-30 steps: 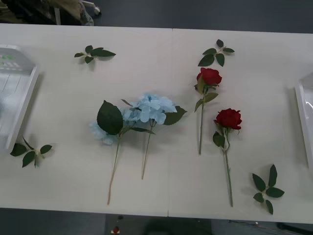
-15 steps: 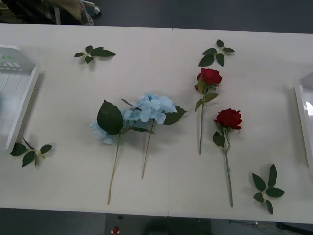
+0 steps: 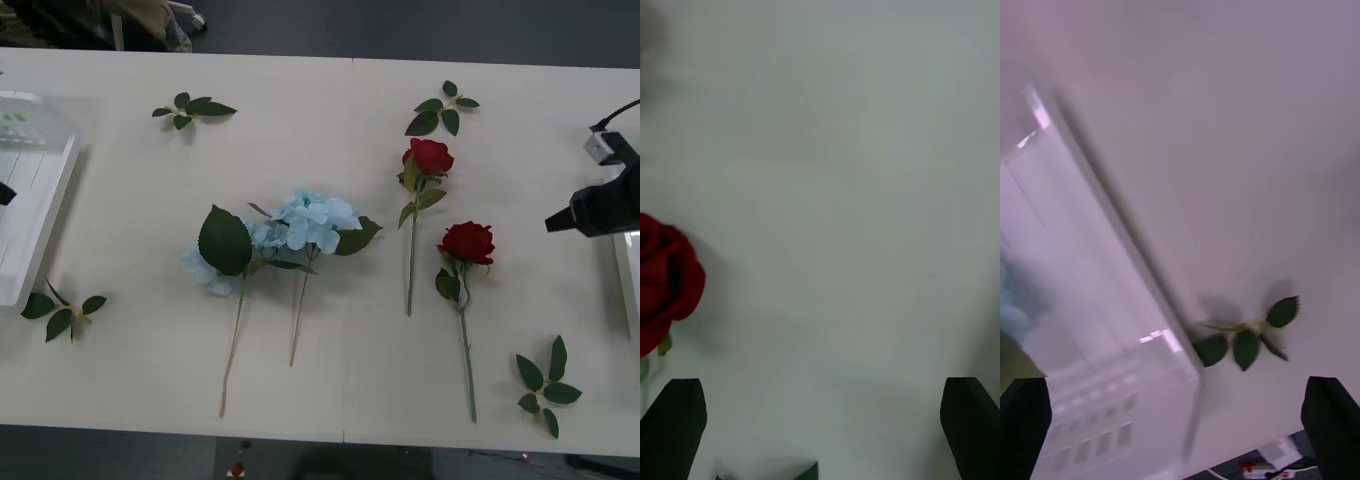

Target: Put the red flowers into the right box and the blue flowers into the left box

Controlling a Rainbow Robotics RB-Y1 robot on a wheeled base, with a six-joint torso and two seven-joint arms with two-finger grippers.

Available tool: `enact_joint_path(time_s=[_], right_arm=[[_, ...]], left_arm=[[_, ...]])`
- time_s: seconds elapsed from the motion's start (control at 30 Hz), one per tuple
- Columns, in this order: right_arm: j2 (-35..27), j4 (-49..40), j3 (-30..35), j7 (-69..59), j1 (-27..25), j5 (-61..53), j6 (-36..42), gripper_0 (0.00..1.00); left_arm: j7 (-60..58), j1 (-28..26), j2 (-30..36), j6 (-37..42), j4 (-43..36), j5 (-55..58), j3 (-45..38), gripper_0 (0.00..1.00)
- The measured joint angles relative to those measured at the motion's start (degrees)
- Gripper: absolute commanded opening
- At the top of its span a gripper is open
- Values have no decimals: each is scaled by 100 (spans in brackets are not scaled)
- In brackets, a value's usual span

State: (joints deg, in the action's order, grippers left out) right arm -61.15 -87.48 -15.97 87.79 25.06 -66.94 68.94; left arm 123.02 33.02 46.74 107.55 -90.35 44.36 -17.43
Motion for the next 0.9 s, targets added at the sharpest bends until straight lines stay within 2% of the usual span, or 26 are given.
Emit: enact_joint_path(time_s=[0.1,0.17,0.23,0.37,0.43,0.53,0.63,0.7,0.8,0.9], right_arm=[[-175,-824,-3,-218,-483,-9,-6,92],[-267,-1309,-3,-516,-767,-24,-45,92],[-336,-1726,-3,-869,-1042,-22,-218,93],[-342,-2054,-11,-1290,-1432,-15,-565,92],[-305,-2054,-54,-1466,-1508,-6,-615,92],[-150,-2018,-291,-1770,-1466,107,-790,92],[8,-1804,-820,-2057,-1248,185,-1427,92],[93,-1614,-1183,-2201,-1059,195,-1580,93],[332,-1297,-1503,-2217,-832,299,-1631,92],[637,-1039,-1518,-2217,-732,377,-1691,92]], left_arm=[[-1362,-14,-202,142,-616,150,322,98],[-1938,-169,-454,-47,-1036,152,589,98],[-2249,-579,-759,-638,-1621,58,876,98],[-2591,-1805,-1399,-1658,-2602,-346,1299,98],[-2864,-2331,-1702,-1924,-2846,-515,1492,98],[-3119,-2800,-2092,-2032,-2981,-793,1838,98],[-3287,-2924,-2388,-2048,-2989,-1151,2282,98],[-3482,-2887,-2487,-2052,-2988,-1375,2577,98],[-3883,-2664,-2505,-2054,-2947,-1797,3072,98],[-4116,-2328,-2502,-2057,-2661,-1932,3440,98]])
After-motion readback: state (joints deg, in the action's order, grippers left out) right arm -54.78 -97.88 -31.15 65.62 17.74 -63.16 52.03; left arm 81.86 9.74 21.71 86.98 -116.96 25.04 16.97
